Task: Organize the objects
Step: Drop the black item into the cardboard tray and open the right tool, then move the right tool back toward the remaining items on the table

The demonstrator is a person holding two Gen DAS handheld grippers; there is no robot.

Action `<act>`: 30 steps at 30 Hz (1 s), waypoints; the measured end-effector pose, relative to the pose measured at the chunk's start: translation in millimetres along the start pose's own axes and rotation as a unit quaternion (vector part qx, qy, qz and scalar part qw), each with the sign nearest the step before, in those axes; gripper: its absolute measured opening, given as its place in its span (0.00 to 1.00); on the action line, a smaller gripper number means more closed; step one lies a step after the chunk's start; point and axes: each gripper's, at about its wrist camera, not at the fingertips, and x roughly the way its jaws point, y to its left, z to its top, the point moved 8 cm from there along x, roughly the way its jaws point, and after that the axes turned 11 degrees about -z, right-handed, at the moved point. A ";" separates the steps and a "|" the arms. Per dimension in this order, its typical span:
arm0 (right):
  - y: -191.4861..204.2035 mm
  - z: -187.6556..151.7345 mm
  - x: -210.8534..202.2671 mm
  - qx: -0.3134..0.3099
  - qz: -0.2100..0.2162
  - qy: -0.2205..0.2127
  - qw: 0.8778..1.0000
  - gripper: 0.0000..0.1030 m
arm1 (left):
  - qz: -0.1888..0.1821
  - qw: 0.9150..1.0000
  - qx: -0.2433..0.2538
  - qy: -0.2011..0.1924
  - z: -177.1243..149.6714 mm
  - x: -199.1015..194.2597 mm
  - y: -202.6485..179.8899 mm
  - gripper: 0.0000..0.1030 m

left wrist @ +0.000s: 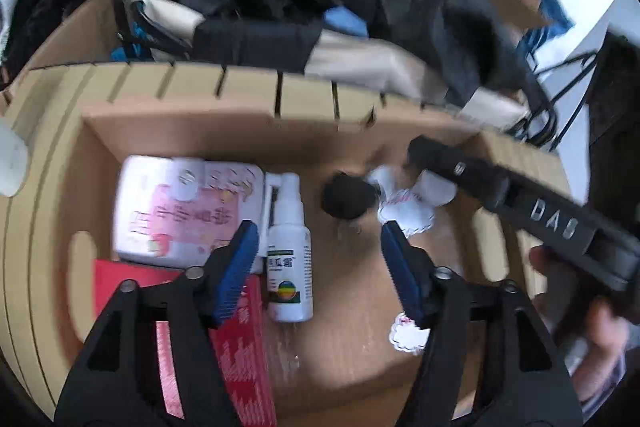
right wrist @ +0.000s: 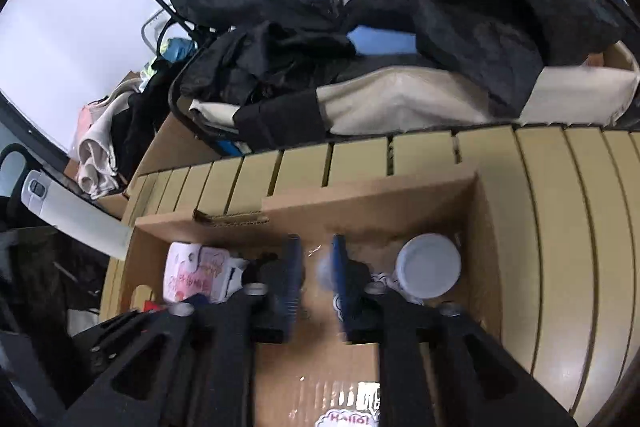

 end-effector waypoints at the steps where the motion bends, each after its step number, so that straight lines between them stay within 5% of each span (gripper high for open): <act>1: -1.1 0.7 -5.1 -0.003 0.000 -0.004 1.000 0.64 | -0.006 1.000 0.004 -0.014 2.5 -11.8 -3.5 0.68; 4: 0.2 3.4 -31.4 -0.021 -0.017 -0.022 0.999 0.71 | 0.005 0.999 0.027 -0.038 6.8 -51.1 -14.0 0.71; 7: 7.6 -0.4 -79.2 -0.066 -0.029 -0.047 0.996 0.71 | 0.055 0.993 0.083 -0.068 6.0 -95.4 -23.6 0.91; 10: 11.9 -14.3 -119.2 -0.110 -0.054 -0.058 0.991 0.71 | 0.117 0.983 0.120 -0.078 -11.1 -127.5 -23.0 0.91; 13: 10.0 -43.0 -165.4 -0.132 -0.058 -0.071 0.987 0.71 | 0.133 0.978 0.127 -0.097 -51.7 -171.3 -28.2 0.91; 23: -4.7 -214.1 -281.7 -0.132 -0.016 -0.129 0.983 0.71 | 0.132 0.977 0.092 -0.137 -222.6 -265.3 -59.3 0.97; 27: -12.7 -294.1 -277.4 -0.127 -0.007 -0.092 0.988 0.71 | 0.126 0.984 0.081 -0.100 -292.0 -254.0 -70.0 0.97; 30: -23.5 -327.0 -262.2 -0.119 0.000 -0.054 0.991 0.71 | 0.123 0.982 0.117 -0.080 -304.4 -238.3 -83.4 0.97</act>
